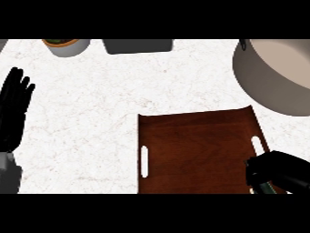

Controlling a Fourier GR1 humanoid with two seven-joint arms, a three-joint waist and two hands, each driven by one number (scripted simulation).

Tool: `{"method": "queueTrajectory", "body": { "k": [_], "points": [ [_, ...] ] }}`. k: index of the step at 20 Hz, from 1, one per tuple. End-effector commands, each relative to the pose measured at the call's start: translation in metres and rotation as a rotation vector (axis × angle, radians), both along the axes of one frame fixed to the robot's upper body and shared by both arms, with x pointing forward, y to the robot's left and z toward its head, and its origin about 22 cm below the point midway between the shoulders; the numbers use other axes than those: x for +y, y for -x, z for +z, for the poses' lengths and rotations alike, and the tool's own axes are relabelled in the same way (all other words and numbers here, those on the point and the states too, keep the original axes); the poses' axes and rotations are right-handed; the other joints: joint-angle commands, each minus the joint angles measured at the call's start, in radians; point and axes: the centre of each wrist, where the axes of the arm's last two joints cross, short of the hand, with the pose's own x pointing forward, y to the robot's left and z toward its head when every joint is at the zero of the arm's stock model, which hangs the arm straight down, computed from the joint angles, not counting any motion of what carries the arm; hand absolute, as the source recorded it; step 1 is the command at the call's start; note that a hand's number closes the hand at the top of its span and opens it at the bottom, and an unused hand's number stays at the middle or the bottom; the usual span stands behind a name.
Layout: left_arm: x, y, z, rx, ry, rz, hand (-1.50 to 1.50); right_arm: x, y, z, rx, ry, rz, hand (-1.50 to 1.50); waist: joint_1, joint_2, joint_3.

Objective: Pick the eggplant from the tray and place it in the pot

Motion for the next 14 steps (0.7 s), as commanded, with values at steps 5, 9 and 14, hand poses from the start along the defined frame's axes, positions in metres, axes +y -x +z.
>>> {"method": "queueTrajectory", "body": {
  "k": [5, 9, 14],
  "points": [
    [-0.001, 0.006, -0.001, -0.001, 0.003, 0.015, 0.00, -0.075, 0.038, 0.052, -0.199, -0.383, -0.220, 1.50, -0.013, 0.004, 0.001],
    [0.006, -0.005, 0.020, -0.007, 0.003, 0.004, 0.00, -0.098, 0.036, 0.087, -0.371, -0.542, -0.358, 1.50, 0.006, 0.007, 0.000],
    [-0.001, -0.011, -0.003, -0.007, -0.003, -0.049, 0.00, -0.151, 0.037, 0.129, -0.404, -0.632, -0.507, 1.50, 0.046, 0.017, 0.000]
  ]
}}
